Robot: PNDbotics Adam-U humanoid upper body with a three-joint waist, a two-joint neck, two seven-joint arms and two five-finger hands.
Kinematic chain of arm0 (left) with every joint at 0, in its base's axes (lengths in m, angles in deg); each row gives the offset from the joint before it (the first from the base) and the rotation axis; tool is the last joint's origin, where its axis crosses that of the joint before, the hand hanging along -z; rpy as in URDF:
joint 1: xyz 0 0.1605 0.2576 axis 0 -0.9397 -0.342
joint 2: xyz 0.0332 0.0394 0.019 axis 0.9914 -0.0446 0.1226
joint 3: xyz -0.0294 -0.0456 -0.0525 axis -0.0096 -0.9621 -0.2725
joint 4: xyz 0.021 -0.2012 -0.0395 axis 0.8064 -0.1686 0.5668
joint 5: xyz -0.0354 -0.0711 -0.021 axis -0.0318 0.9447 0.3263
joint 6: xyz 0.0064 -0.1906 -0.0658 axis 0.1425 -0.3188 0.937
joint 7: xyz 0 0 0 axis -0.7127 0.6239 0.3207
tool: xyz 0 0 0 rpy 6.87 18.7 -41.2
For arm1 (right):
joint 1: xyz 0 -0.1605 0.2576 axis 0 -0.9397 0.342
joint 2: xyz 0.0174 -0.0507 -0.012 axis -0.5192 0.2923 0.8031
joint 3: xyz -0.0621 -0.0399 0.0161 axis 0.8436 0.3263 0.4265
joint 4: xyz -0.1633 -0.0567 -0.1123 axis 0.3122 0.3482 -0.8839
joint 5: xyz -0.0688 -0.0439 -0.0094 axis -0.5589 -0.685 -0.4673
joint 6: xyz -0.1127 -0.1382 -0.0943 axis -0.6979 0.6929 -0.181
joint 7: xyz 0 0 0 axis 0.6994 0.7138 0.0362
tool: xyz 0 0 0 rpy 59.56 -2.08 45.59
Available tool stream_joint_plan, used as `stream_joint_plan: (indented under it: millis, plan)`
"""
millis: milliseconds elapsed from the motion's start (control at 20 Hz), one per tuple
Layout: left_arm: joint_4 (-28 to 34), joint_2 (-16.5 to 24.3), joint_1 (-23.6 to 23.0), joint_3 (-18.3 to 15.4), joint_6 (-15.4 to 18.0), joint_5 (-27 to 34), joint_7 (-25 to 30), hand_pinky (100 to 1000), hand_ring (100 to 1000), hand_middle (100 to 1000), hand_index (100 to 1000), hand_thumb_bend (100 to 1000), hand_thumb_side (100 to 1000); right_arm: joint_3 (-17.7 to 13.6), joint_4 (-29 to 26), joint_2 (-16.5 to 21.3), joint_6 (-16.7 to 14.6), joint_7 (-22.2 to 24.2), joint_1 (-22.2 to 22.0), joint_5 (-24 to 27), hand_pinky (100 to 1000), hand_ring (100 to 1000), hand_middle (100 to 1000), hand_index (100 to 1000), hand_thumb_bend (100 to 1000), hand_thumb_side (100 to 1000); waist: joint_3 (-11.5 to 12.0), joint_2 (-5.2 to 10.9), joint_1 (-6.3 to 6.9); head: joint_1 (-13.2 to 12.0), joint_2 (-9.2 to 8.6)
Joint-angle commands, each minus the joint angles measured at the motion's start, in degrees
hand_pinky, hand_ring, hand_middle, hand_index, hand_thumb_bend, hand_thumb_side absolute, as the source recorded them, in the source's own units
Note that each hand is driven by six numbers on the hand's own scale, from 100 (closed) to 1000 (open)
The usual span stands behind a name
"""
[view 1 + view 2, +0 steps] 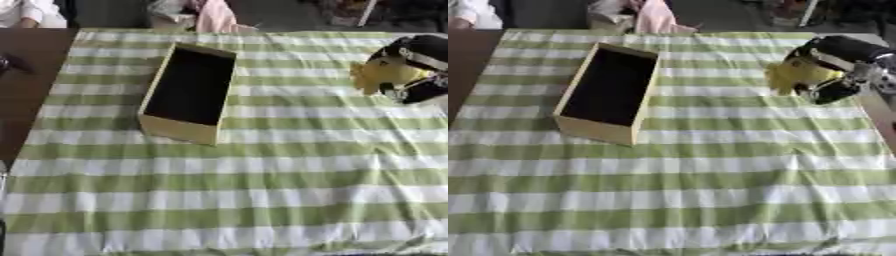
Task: Pick up objects on the table and place them in the box.
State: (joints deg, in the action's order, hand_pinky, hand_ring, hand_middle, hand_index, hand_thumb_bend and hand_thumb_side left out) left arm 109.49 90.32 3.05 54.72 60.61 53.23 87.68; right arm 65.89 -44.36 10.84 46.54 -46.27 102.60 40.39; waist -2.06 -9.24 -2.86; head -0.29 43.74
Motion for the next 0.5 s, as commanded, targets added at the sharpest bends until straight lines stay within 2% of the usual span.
stream_joint_plan:
  millis: [50,500]
  plan:
    - [1.1,0.7,0.4,-0.1,0.0,0.3,0.3,458,1000,892,692,100,747,0.3,0.7,-0.8,-0.7,0.6,3.3,-1.2,715,546,553,805,100,100,0.2,0.68,0.10,0.3,0.27]
    - [1.1,0.2,1.0,0.2,0.0,0.8,0.6,458,1000,893,692,100,746,1.9,5.5,-9.2,-3.8,0.8,13.1,-4.2,706,541,557,801,100,100,1.5,0.25,0.73,0.8,-0.74]
